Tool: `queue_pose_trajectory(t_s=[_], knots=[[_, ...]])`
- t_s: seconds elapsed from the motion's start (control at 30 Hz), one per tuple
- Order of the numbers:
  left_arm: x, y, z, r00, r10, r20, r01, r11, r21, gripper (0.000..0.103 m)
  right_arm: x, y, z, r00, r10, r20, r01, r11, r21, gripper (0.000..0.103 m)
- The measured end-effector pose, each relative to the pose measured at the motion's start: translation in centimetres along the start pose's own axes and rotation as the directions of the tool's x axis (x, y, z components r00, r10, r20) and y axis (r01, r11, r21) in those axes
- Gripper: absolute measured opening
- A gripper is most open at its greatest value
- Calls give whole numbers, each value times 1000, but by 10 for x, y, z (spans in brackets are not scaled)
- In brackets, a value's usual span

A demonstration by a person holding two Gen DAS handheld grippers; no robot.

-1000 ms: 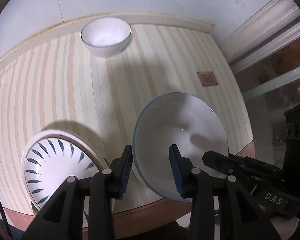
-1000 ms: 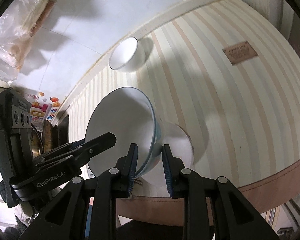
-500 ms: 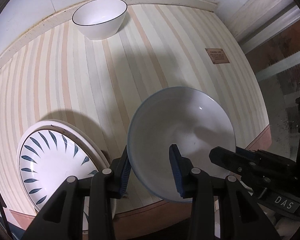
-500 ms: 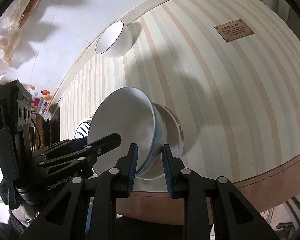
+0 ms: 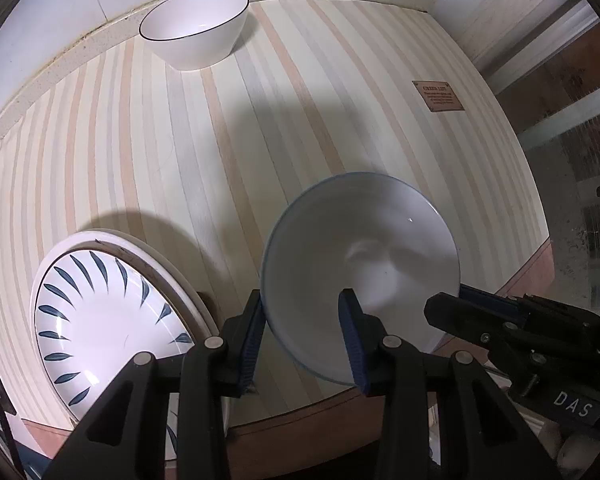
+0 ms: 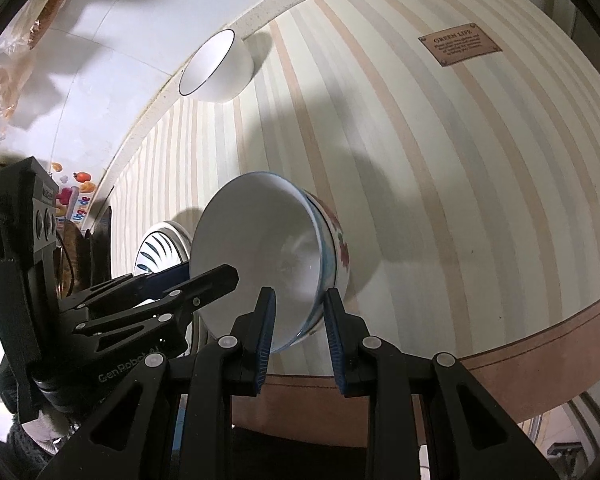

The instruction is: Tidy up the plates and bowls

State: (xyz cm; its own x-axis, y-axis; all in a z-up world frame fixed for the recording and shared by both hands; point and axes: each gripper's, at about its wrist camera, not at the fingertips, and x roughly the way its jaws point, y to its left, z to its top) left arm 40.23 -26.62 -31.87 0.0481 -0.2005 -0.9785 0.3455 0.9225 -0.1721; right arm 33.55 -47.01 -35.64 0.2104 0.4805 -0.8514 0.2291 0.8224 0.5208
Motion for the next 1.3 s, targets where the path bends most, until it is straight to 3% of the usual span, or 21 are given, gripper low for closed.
queue_pose_trajectory(t_s=[0.27,0.43,0.5,0.53,0.6,0.8,1.07,1.3], knots=[[-12,1,-2,1000,1,6,-1,1000,-5,34,2,-1,2,1000,-2,-15,2,1000,-4,27],[-58,12,4,994,-15,112,19,999,-34,38,-20,6,9,1000,7,-1,-7,1000,-18,28],[-68,24,15,991,-28,127,38,996,-76,39,-32,10,17,1000,18,10,-18,999,-31,37],[-72,32,23,990,-31,137,45,993,-107,40,-37,12,23,1000,20,18,-19,999,-40,48],[-72,50,44,989,-22,148,46,987,-156,40,-46,21,41,999,32,39,-30,998,-64,58],[-54,108,108,987,41,157,6,956,-292,40,-34,46,119,997,49,65,-40,991,-128,58],[-6,160,179,993,23,118,24,923,-384,39,54,71,242,1000,29,-4,-30,986,-166,58],[34,173,203,996,-39,77,66,920,-386,39,118,76,287,998,2,-68,-13,987,-158,58]])
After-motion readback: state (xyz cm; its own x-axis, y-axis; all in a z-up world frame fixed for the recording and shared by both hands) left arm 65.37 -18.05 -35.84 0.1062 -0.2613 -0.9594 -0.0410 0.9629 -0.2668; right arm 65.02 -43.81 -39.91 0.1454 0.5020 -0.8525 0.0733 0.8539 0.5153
